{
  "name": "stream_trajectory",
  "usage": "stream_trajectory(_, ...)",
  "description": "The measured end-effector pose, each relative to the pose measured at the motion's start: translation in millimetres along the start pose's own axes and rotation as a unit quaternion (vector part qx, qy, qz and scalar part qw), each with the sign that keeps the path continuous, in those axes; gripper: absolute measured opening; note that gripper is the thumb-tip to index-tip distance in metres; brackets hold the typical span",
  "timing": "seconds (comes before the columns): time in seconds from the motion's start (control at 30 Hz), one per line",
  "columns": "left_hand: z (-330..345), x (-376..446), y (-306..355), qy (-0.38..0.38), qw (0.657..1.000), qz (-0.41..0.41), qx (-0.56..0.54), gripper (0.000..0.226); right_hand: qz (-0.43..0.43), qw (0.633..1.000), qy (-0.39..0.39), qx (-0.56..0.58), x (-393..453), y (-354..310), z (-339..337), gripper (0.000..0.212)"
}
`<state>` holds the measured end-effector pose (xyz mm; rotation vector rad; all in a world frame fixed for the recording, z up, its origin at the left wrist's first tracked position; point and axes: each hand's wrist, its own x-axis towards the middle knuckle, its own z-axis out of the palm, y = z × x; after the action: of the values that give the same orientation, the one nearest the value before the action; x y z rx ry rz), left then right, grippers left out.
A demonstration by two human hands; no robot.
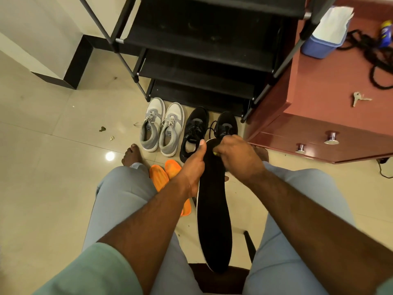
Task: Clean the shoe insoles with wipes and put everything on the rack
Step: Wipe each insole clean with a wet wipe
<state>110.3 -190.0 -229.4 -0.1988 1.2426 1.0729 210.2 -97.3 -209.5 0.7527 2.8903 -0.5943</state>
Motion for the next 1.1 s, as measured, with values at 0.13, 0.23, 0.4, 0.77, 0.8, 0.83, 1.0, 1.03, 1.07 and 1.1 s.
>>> stream_trajectory(0.13, 4, -5, -4, -0.030, 0.999, -0.011, 0.033, 0.064, 0.077, 0.994, 0.079, 0.018, 13, 9, -4, 0.024)
stream_trajectory(0.23, 5, -4, -7, -0.028, 0.999, 0.001, 0.034, 0.066, 0.087, 0.988, 0.107, 0.075, 6, 11, -9, 0.020)
stream_trajectory(0.4, 2, 0, 4, -0.012, 1.000, 0.022, -0.006, 0.067, 0.080, 0.978, 0.149, 0.118, -5, 9, -11, 0.020)
stream_trajectory(0.77, -8, 5, 7, 0.025, 0.994, 0.049, -0.097, 0.070, 0.062, 0.992, -0.042, 0.101, -14, -16, 5, 0.026)
stream_trajectory(0.8, -9, 5, 8, 0.027, 0.991, 0.051, -0.117, 0.072, 0.057, 0.991, -0.050, 0.113, -15, -17, 5, 0.025)
stream_trajectory(0.83, -10, 7, 9, 0.025, 0.989, 0.052, -0.136, 0.073, 0.050, 0.989, -0.052, 0.128, -17, -17, 5, 0.024)
stream_trajectory(1.0, -10, 6, 9, 0.013, 0.984, 0.045, -0.172, 0.076, 0.042, 0.988, -0.007, 0.151, -19, -16, 2, 0.020)
stream_trajectory(1.03, -9, 4, 9, 0.008, 0.985, 0.041, -0.165, 0.075, 0.043, 0.990, 0.012, 0.136, -16, -15, 2, 0.021)
stream_trajectory(1.07, -6, 1, 9, 0.005, 0.987, 0.035, -0.157, 0.073, 0.048, 0.992, 0.031, 0.116, -11, -13, 2, 0.022)
stream_trajectory(1.1, -3, -2, 8, 0.004, 0.988, 0.032, -0.151, 0.070, 0.059, 0.992, 0.047, 0.099, -5, -11, 2, 0.024)
